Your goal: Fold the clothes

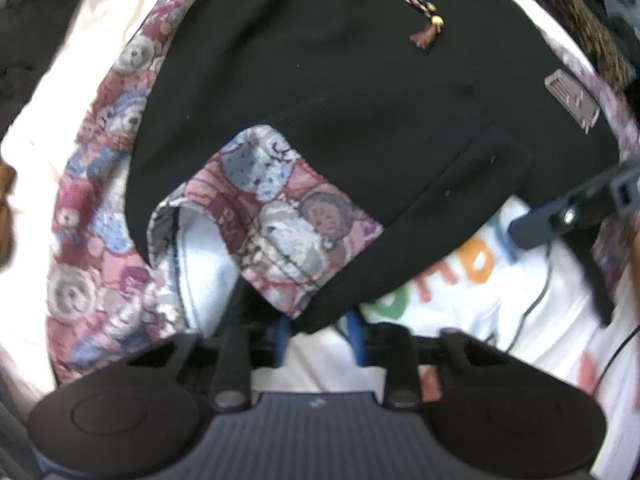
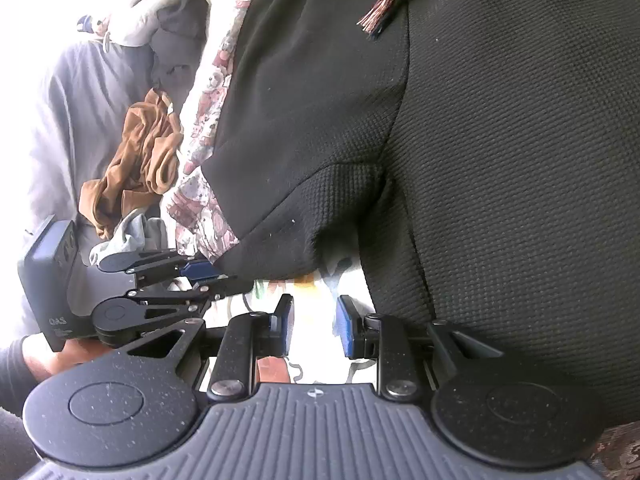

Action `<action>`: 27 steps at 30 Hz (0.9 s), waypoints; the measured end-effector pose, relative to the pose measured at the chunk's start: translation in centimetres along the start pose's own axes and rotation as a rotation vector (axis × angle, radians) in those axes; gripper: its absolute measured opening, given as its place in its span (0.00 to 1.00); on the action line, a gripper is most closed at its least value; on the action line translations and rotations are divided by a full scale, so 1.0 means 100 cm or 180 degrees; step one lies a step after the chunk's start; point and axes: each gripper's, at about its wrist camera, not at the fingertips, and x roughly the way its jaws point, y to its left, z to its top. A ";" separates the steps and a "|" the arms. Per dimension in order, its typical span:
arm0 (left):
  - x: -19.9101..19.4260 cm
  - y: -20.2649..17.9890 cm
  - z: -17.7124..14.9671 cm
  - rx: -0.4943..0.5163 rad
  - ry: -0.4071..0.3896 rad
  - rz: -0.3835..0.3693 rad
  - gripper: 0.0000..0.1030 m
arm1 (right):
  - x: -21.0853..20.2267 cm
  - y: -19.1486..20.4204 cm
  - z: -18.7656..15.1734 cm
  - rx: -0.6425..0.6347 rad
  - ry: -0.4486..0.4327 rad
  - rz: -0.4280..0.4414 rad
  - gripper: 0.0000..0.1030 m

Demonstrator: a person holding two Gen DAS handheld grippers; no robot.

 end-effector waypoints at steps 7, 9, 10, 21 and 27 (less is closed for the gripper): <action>-0.016 0.008 0.008 -0.0300 -0.0097 -0.0428 0.06 | 0.002 -0.001 -0.001 -0.0001 0.0053 0.0135 0.30; -0.024 0.004 0.012 -0.0313 -0.0141 -0.0555 0.06 | 0.001 0.000 -0.001 -0.0005 0.0055 0.0202 0.38; -0.029 0.003 0.015 -0.0349 -0.0190 -0.0623 0.06 | 0.001 0.001 -0.002 -0.0013 0.0057 0.0230 0.38; -0.038 -0.013 0.042 -0.0406 -0.0494 -0.0925 0.05 | 0.009 -0.007 -0.008 0.0455 0.0199 0.0600 0.38; -0.030 -0.013 0.037 -0.0611 -0.0604 -0.0866 0.05 | 0.012 -0.007 -0.009 0.0511 0.0218 0.0664 0.41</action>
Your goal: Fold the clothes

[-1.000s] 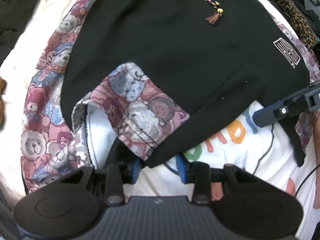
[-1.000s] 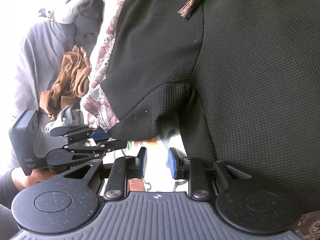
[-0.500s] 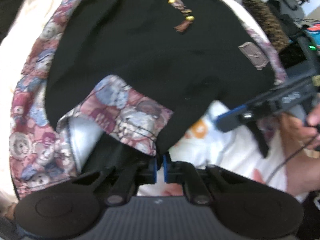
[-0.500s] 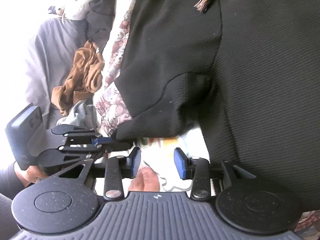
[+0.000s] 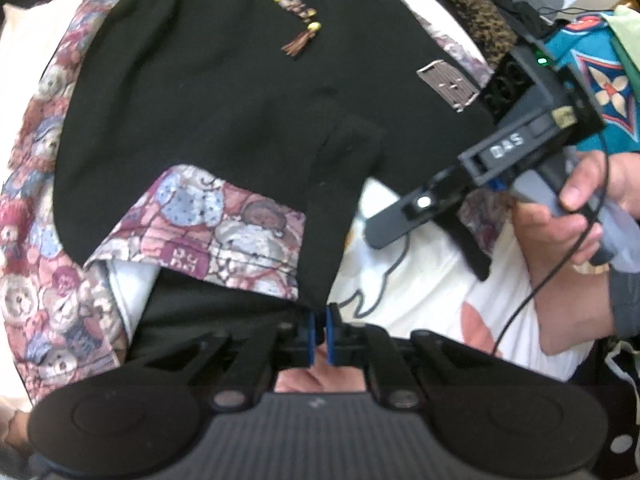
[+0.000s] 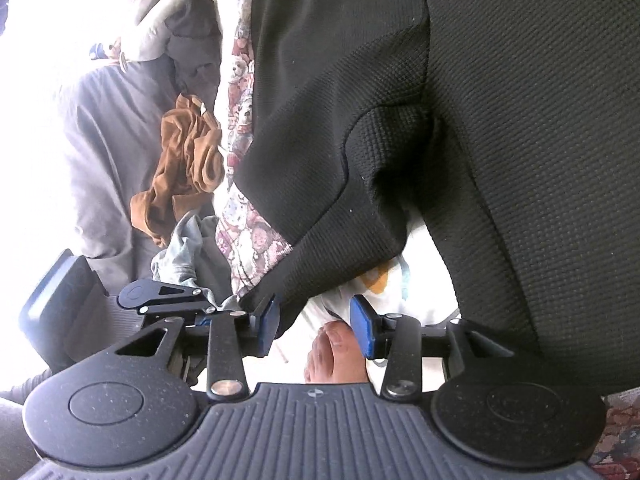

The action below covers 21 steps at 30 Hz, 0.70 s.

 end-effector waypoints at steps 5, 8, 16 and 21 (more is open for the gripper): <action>0.009 0.010 0.001 -0.0436 -0.0158 -0.0094 0.17 | 0.003 -0.001 -0.001 0.0003 0.0014 -0.0049 0.41; 0.011 0.016 0.001 -0.0625 -0.0320 -0.0158 0.31 | 0.004 -0.003 -0.001 0.0013 0.0018 -0.0070 0.40; 0.017 0.026 -0.003 -0.1111 -0.0731 -0.0498 0.08 | 0.005 -0.005 -0.001 0.0029 0.0030 -0.0054 0.41; 0.008 0.021 -0.008 -0.1143 -0.0918 -0.0624 0.04 | 0.008 -0.006 -0.001 0.0062 0.0054 -0.0030 0.41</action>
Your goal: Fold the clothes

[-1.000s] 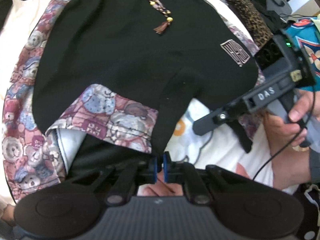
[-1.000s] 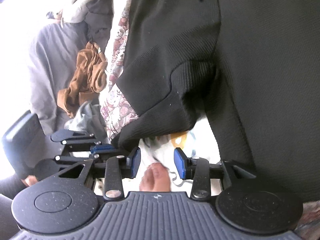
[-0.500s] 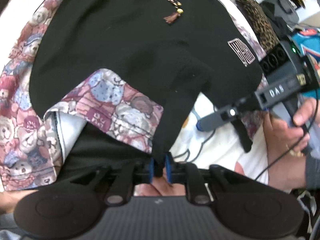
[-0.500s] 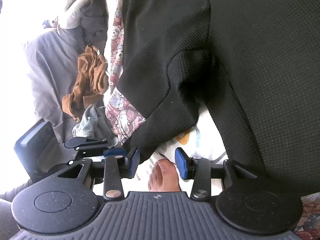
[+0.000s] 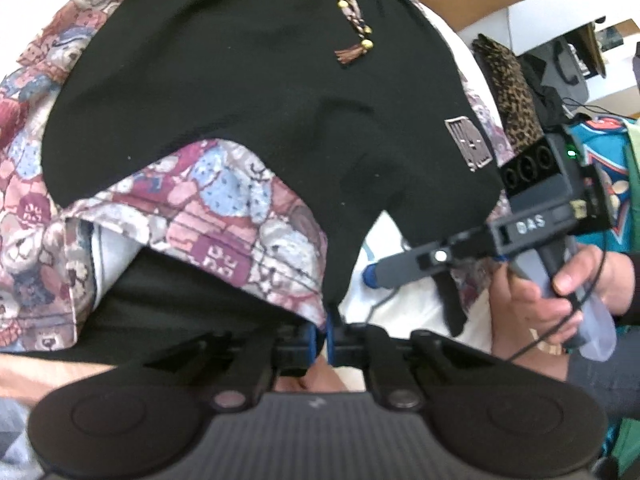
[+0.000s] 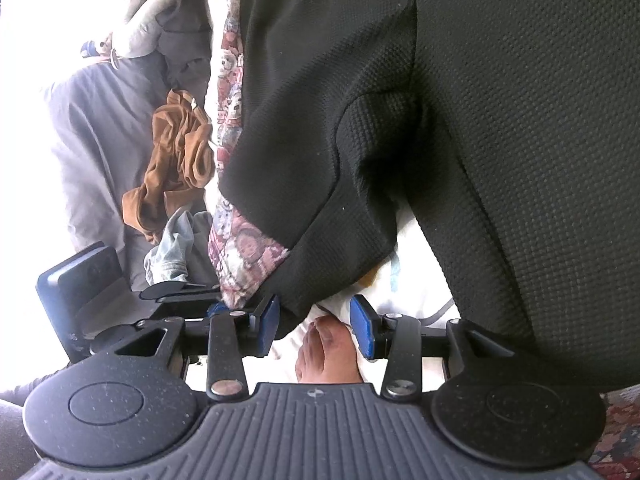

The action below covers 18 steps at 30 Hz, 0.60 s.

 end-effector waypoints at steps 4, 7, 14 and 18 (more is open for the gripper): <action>-0.002 -0.009 -0.006 -0.0033 -0.0065 -0.0253 0.04 | 0.007 -0.002 -0.004 0.0070 0.0069 0.0063 0.41; 0.007 -0.020 -0.007 -0.0037 -0.0116 -0.0394 0.04 | 0.014 -0.004 -0.008 0.0147 0.0131 0.0121 0.42; 0.009 -0.013 -0.008 -0.0333 -0.0337 -0.0659 0.04 | 0.017 -0.016 -0.014 0.0395 0.0150 0.0244 0.46; 0.010 -0.012 -0.007 -0.0419 -0.0514 -0.0740 0.04 | 0.017 -0.023 -0.015 0.0611 0.0114 0.0448 0.46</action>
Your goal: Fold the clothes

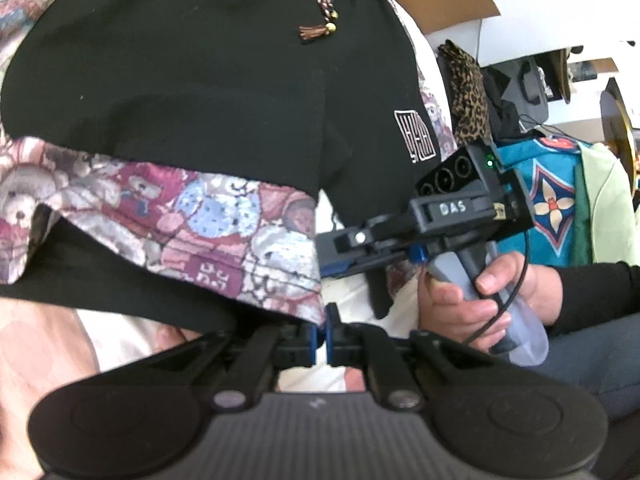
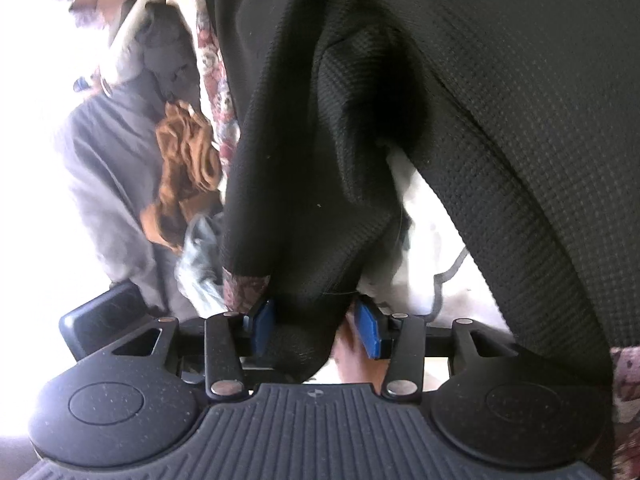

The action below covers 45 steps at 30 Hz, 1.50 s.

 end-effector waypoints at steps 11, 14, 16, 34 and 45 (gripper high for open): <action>0.005 -0.001 0.002 0.0003 -0.0255 0.0038 0.04 | 0.003 -0.006 -0.006 -0.0032 0.0057 0.0035 0.14; 0.013 0.001 0.004 -0.0054 -0.0332 0.0224 0.05 | 0.003 0.000 -0.006 -0.0207 0.0113 -0.0036 0.00; 0.015 0.005 0.004 -0.0122 -0.0337 0.0318 0.06 | 0.002 0.004 -0.008 -0.0335 0.0107 -0.0135 0.00; -0.042 0.069 -0.035 -0.0736 -0.2556 0.0711 0.36 | -0.040 0.009 -0.009 -0.0579 0.0168 -0.0577 0.00; -0.071 0.116 -0.033 -0.1554 -0.3390 0.1117 0.34 | -0.037 0.000 -0.011 -0.0622 0.0253 -0.0955 0.00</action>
